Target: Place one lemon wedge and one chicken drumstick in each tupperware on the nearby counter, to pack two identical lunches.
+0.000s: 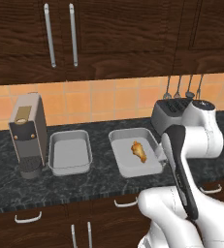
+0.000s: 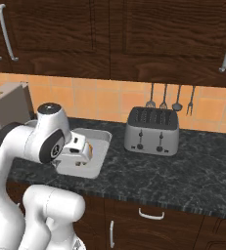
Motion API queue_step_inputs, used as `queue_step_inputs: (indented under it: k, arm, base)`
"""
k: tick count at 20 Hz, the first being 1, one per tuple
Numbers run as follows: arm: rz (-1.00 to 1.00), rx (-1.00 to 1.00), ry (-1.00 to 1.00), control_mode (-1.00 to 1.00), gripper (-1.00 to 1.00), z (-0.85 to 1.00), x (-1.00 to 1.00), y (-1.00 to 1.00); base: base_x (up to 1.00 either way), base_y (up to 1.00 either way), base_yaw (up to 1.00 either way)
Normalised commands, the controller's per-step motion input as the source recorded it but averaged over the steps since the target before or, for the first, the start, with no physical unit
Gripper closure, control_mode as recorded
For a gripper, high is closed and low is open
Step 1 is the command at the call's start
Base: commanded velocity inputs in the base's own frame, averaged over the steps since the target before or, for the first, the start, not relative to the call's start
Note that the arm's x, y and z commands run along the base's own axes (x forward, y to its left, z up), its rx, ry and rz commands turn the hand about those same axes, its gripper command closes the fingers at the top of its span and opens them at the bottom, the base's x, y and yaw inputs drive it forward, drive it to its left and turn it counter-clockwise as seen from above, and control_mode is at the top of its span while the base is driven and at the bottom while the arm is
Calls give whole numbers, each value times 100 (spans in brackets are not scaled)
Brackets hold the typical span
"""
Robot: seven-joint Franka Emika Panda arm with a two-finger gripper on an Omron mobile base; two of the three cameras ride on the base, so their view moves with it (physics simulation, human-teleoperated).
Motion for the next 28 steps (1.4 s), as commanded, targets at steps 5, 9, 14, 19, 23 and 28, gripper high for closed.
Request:
queue_step_inputs:
  k: [5,9,14,19,23,28]
  arm:
    - [0,-4,7,-100,-100,37,-86,0]
    - [0,0,0,-100,-100,0,-6,0]
    - [0,0,0,100,-100,0,0,0]
    - [0,0,0,100,-100,0,0,0]
    - [0,0,0,100,-100,0,0,0]
    - [0,0,0,100,-100,0,0,0]
  base:
    - [0,0,0]
    - [0,0,0]
    - [-51,-22,-10]
    - [-100,-72,-37]
    - [-72,-86,-48]
    - [-34,-99,-47]
